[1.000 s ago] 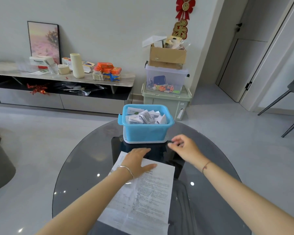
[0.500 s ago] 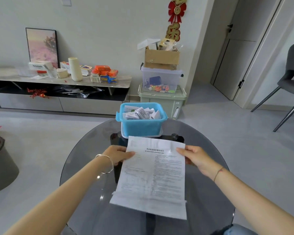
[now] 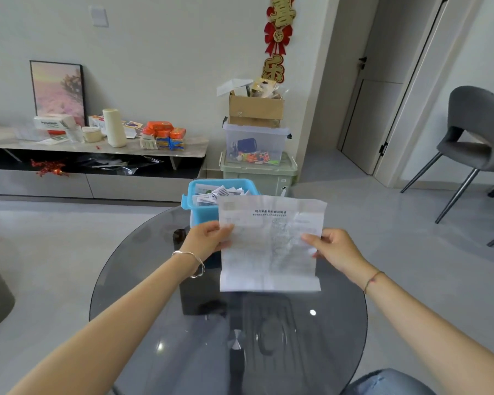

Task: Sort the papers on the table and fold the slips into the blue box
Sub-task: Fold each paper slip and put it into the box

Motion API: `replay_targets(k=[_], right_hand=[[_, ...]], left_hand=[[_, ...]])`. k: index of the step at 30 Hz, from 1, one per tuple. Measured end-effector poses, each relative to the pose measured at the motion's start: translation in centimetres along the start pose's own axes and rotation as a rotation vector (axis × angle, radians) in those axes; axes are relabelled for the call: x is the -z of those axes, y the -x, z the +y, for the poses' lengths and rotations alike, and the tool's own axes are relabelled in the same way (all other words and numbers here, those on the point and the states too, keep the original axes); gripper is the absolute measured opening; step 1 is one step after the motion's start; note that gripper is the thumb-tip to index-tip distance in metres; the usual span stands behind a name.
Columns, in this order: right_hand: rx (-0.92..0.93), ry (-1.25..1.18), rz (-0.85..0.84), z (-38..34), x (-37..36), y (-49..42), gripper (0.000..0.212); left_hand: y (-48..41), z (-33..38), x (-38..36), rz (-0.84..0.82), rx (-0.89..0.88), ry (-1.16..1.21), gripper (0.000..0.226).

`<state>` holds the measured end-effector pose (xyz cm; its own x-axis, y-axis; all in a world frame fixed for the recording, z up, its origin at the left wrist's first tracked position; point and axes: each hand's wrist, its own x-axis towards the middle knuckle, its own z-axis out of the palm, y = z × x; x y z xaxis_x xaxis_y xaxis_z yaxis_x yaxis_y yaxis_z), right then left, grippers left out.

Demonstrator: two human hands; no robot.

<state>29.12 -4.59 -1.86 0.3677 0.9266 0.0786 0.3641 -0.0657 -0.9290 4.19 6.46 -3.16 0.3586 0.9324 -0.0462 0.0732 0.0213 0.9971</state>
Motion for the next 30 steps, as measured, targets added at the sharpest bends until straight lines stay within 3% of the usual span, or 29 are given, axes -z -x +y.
replay_targets(k=[3, 6, 9, 12, 14, 16, 18, 19, 21, 23, 25, 27, 30], right_hand=[[0.311, 0.016, 0.109, -1.3, 0.3, 0.8, 0.018], [0.554, 0.313, 0.033, 0.3, 0.4, 1.8, 0.046], [0.579, 0.532, -0.142, 4.0, 0.5, 3.3, 0.057], [0.452, 0.734, -0.399, 7.7, 0.4, 5.0, 0.048], [0.342, 0.736, -0.462, 9.2, 0.5, 5.5, 0.035], [0.223, 0.611, -0.427, 9.3, 0.6, 6.1, 0.027], [0.133, 0.507, -0.384, 8.6, 0.3, 6.3, 0.023], [0.084, 0.441, -0.359, 8.4, 0.2, 6.3, 0.017], [0.021, 0.342, -0.280, 8.2, -0.2, 6.0, 0.018], [-0.023, 0.250, -0.196, 8.3, -0.6, 5.4, 0.020], [-0.039, 0.212, -0.123, 8.5, -1.1, 4.9, 0.021], [-0.064, 0.201, -0.050, 8.5, -1.8, 4.6, 0.013], [-0.077, 0.213, 0.025, 8.5, -2.6, 4.6, 0.019]], left_hand=[[0.8, 1.1, -0.1, 0.015, -0.322, -0.008, 0.022], [1.2, -0.3, 0.3, -0.054, -0.479, -0.306, 0.034], [1.6, -3.8, 1.0, -0.239, -0.376, -0.633, 0.032], [2.8, -7.8, 2.0, -0.459, -0.513, -1.044, 0.040], [4.0, -8.7, 2.2, -0.547, -0.502, -1.173, 0.042], [4.3, -9.5, 2.0, -0.514, -0.566, -1.102, 0.035], [4.4, -9.2, 1.6, -0.417, -0.522, -0.997, 0.029], [4.4, -8.8, 1.3, -0.356, -0.429, -0.941, 0.039], [4.2, -8.4, 0.6, -0.279, -0.213, -0.821, 0.036], [3.6, -8.1, -0.3, -0.218, -0.146, -0.761, 0.031], [2.8, -8.1, -1.0, -0.163, -0.089, -0.721, 0.024], [2.1, -8.0, -1.5, -0.113, -0.063, -0.739, 0.030], [1.8, -7.8, -2.1, -0.092, -0.051, -0.736, 0.034]])
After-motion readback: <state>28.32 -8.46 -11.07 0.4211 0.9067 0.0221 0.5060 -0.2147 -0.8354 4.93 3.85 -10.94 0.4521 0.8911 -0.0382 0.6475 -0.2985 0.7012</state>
